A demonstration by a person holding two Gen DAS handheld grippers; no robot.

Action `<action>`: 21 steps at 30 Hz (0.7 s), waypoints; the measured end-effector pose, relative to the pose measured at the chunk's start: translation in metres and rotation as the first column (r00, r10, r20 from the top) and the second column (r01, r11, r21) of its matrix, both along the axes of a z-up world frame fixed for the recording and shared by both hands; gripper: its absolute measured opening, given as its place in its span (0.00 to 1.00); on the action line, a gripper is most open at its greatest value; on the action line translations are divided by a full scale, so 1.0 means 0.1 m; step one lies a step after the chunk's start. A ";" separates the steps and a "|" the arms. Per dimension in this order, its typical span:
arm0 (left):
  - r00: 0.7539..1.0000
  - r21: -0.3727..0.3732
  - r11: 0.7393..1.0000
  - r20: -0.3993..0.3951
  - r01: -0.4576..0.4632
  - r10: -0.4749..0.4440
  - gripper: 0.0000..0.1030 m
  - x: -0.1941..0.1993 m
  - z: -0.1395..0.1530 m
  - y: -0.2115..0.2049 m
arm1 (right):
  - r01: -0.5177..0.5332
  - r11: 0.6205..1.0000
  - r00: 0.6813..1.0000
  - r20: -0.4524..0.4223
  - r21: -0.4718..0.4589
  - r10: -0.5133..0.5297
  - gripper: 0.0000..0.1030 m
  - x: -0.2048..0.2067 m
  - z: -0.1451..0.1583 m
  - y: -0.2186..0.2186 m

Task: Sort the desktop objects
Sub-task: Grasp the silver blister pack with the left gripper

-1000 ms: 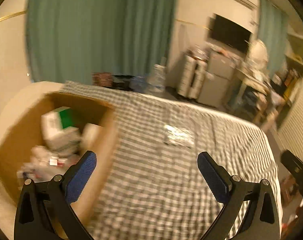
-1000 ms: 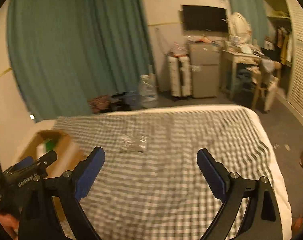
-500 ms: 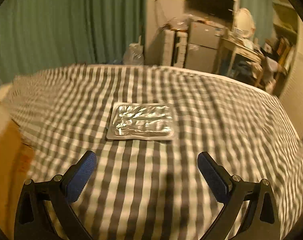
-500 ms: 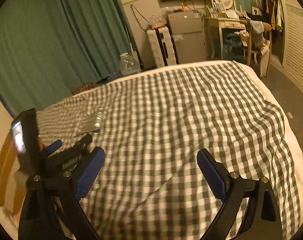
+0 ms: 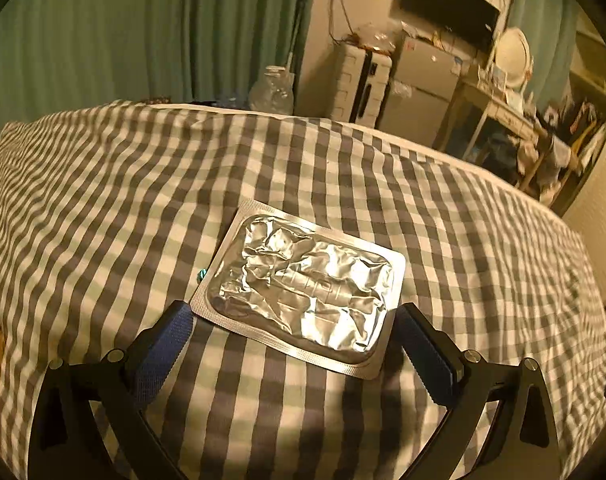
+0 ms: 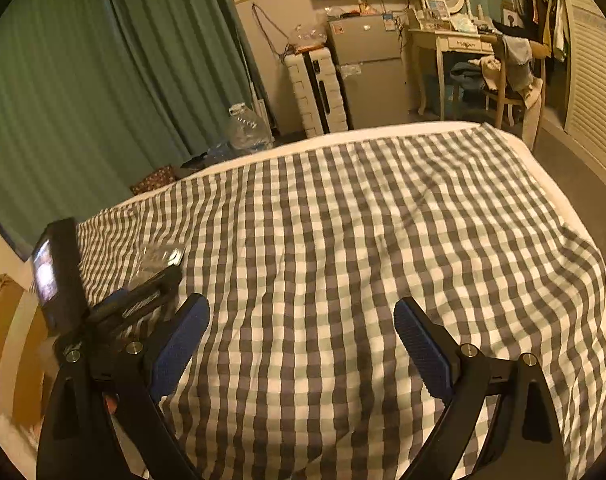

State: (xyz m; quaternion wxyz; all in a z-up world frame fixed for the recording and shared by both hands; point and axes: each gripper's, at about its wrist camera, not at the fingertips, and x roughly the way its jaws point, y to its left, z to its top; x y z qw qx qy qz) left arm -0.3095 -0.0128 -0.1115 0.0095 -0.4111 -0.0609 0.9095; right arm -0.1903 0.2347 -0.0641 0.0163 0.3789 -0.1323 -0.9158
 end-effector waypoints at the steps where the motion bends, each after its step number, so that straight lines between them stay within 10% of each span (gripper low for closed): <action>1: 1.000 -0.009 1.000 0.006 0.012 -0.012 0.99 -0.02 0.01 0.01 | -0.002 1.000 1.000 0.005 -0.001 0.002 0.91 0.03 -0.01 0.00; 4: 0.997 -0.056 0.995 0.010 0.083 -0.083 0.51 0.02 0.04 0.06 | -0.002 1.000 1.000 0.020 -0.016 0.002 0.91 0.15 -0.04 0.03; 9: 0.986 -0.081 0.983 0.040 0.164 -0.161 0.34 0.25 0.06 0.06 | 0.001 0.999 0.999 0.052 -0.040 0.001 0.91 0.38 -0.09 0.07; 12: 0.982 0.019 0.983 0.041 0.184 -0.185 0.38 0.34 0.12 -0.05 | 0.007 0.999 0.998 0.061 -0.050 -0.004 0.91 0.44 -0.08 0.11; 15: 0.988 0.100 0.985 0.045 0.140 -0.145 0.79 0.34 0.18 -0.18 | 0.010 0.999 0.999 0.053 -0.042 -0.008 0.91 0.46 -0.05 0.14; 21: 0.995 0.262 0.964 0.097 -0.051 0.027 0.83 0.04 0.17 -0.27 | 0.023 0.999 0.999 0.036 -0.040 -0.021 0.91 0.47 -0.03 0.18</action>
